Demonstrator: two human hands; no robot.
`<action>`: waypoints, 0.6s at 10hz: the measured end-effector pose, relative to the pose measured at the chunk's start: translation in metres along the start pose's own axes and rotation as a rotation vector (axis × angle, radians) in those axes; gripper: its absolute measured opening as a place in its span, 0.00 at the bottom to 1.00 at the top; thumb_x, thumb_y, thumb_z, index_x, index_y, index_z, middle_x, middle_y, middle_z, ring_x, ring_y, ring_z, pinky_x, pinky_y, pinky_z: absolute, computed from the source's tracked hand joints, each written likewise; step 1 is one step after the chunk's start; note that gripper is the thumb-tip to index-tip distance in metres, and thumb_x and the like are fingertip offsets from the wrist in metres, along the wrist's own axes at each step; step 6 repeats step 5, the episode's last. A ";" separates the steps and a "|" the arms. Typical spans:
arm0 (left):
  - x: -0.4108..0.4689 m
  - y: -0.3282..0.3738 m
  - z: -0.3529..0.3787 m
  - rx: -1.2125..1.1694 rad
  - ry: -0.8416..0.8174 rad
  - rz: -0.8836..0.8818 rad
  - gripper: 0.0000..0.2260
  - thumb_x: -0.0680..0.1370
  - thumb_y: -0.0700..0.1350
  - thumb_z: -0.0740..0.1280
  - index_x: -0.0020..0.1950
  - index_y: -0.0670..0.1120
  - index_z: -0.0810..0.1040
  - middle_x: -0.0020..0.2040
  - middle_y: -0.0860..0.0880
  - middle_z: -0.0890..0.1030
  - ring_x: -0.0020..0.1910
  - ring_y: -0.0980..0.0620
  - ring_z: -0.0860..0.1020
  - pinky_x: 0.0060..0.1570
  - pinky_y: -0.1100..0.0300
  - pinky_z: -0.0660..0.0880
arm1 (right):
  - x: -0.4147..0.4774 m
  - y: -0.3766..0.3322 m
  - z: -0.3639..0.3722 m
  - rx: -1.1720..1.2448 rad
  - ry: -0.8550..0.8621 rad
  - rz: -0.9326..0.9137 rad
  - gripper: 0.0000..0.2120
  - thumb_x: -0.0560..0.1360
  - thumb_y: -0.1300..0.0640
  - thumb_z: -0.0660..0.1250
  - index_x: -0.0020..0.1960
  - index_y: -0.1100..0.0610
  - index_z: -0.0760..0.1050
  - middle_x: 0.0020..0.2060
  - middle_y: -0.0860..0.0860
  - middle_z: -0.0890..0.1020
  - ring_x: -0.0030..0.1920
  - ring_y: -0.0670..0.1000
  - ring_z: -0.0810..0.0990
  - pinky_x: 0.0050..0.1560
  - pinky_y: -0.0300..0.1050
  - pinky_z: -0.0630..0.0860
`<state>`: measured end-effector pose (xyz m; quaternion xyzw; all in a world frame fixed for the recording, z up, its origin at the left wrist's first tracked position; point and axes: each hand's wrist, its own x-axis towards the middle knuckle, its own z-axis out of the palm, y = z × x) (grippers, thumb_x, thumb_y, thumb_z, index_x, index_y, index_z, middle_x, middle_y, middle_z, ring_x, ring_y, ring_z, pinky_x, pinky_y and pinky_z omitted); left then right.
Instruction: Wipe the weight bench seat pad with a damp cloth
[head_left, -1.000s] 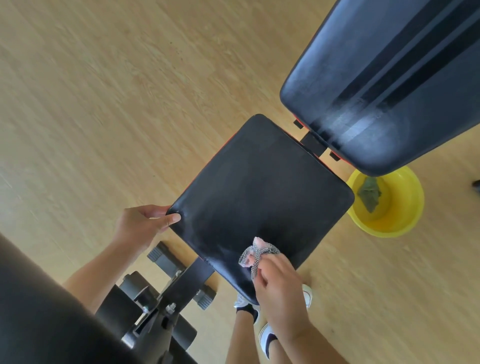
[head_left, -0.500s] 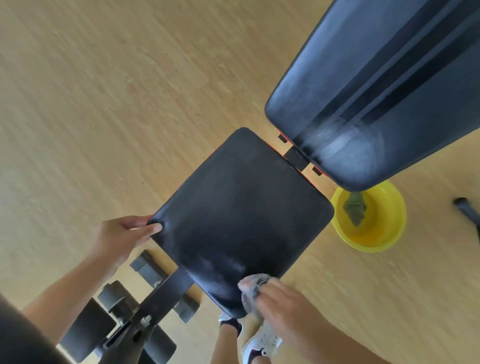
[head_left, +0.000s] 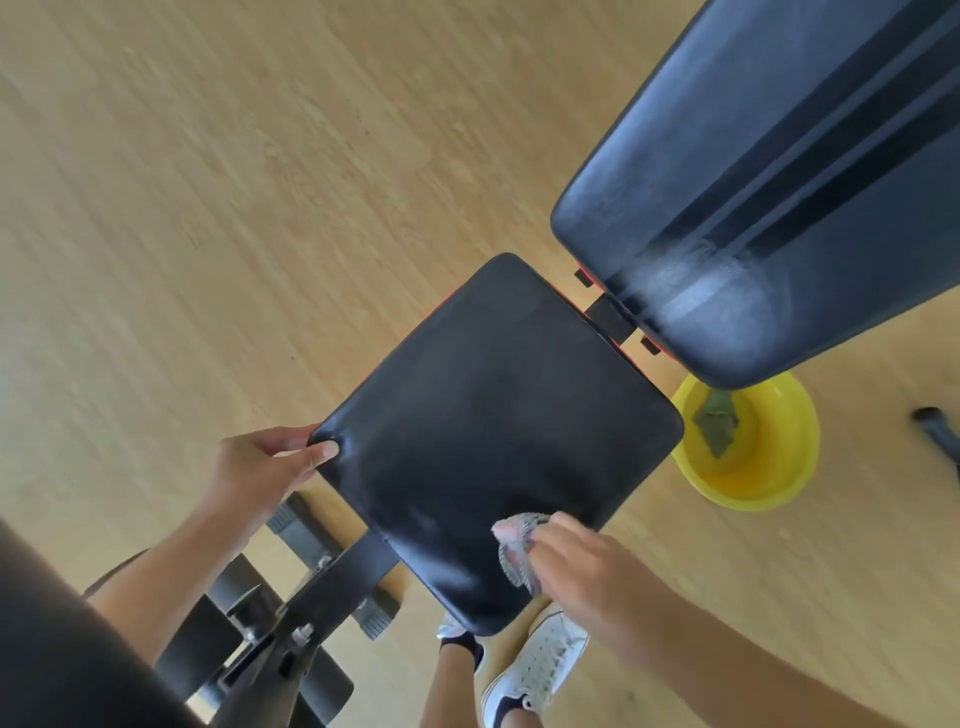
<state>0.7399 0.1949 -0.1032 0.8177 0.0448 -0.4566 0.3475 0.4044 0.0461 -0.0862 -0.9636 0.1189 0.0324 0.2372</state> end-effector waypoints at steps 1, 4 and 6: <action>0.001 0.002 0.000 0.020 -0.011 0.004 0.04 0.69 0.42 0.81 0.41 0.50 0.90 0.43 0.46 0.90 0.50 0.44 0.88 0.62 0.45 0.80 | 0.014 0.082 -0.038 -0.218 0.215 0.438 0.12 0.81 0.64 0.61 0.44 0.63 0.81 0.38 0.56 0.78 0.41 0.56 0.77 0.41 0.46 0.77; 0.001 0.006 -0.001 0.076 -0.024 0.036 0.07 0.69 0.44 0.81 0.42 0.56 0.90 0.44 0.48 0.90 0.53 0.43 0.87 0.62 0.44 0.81 | 0.030 -0.012 -0.008 0.083 0.240 0.472 0.09 0.66 0.67 0.78 0.36 0.59 0.78 0.35 0.52 0.78 0.35 0.51 0.79 0.34 0.38 0.78; -0.012 0.002 0.000 0.066 0.018 0.089 0.05 0.72 0.44 0.79 0.43 0.55 0.89 0.42 0.54 0.90 0.52 0.49 0.86 0.56 0.53 0.80 | -0.018 -0.019 -0.012 0.160 -0.156 0.380 0.17 0.65 0.58 0.79 0.40 0.43 0.73 0.34 0.41 0.73 0.34 0.43 0.74 0.35 0.26 0.70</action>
